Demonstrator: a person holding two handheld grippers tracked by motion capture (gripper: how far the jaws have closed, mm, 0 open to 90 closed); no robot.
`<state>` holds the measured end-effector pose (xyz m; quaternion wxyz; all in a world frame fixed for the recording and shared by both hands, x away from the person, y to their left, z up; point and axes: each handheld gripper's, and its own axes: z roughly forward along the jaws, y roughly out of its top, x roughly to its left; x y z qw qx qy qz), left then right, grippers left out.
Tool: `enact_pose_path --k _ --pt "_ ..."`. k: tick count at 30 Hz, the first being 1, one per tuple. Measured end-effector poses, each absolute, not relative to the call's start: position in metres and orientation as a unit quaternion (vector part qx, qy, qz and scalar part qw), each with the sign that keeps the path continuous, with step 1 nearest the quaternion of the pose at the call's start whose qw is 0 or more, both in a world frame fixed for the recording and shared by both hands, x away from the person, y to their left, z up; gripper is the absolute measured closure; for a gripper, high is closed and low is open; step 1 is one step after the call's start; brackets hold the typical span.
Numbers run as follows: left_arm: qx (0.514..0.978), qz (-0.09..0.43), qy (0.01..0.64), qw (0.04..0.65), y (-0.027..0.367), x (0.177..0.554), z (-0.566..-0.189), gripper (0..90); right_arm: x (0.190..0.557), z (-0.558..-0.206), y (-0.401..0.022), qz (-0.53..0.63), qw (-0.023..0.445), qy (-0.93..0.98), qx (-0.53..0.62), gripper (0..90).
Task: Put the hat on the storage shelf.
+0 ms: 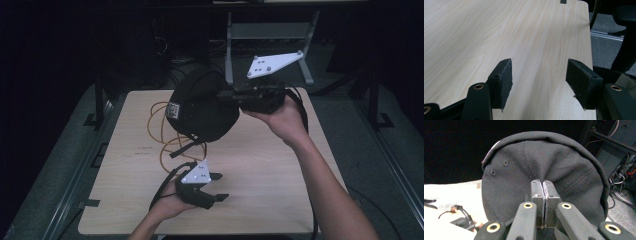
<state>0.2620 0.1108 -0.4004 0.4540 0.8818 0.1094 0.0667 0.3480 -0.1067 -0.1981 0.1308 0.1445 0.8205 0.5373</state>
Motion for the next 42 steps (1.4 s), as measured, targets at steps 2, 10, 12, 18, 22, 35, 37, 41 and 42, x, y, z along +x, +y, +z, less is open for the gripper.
enact_pose_path --k 2,10,12,18,22,35,37,41,42 --pt "0.880 0.065 0.111 0.456 0.111 0.262 -0.400 37.6 0.350 -0.195 -0.100 0.535 0.130 0.823 0.139 88.9" --pt "0.879 0.062 0.117 0.459 0.112 0.261 -0.400 37.6 0.357 -0.186 -0.074 0.521 0.124 0.835 0.125 88.9" --pt "0.878 0.061 0.117 0.460 0.112 0.261 -0.400 37.7 0.359 -0.185 -0.070 0.517 0.122 0.838 0.123 88.9" --pt "0.877 0.061 0.117 0.462 0.112 0.263 -0.400 37.7 0.366 -0.182 -0.054 0.510 0.115 0.845 0.116 88.9" --pt "0.877 0.062 0.115 0.462 0.112 0.264 -0.398 37.7 0.373 -0.180 -0.039 0.500 0.110 0.852 0.108 89.0" --pt "0.887 0.073 0.098 0.446 0.109 0.261 -0.400 37.8 0.394 -0.181 0.003 0.479 0.092 0.867 0.104 89.0" --pt "0.887 0.072 0.098 0.445 0.109 0.260 -0.401 37.8 0.396 -0.182 0.006 0.477 0.092 0.868 0.103 89.0" --pt "0.884 0.071 0.103 0.451 0.109 0.259 -0.401 37.9 0.403 -0.187 0.020 0.467 0.090 0.873 0.106 89.1" --pt "0.883 0.071 0.101 0.452 0.109 0.259 -0.400 37.9 0.405 -0.188 0.027 0.462 0.089 0.876 0.110 89.1"
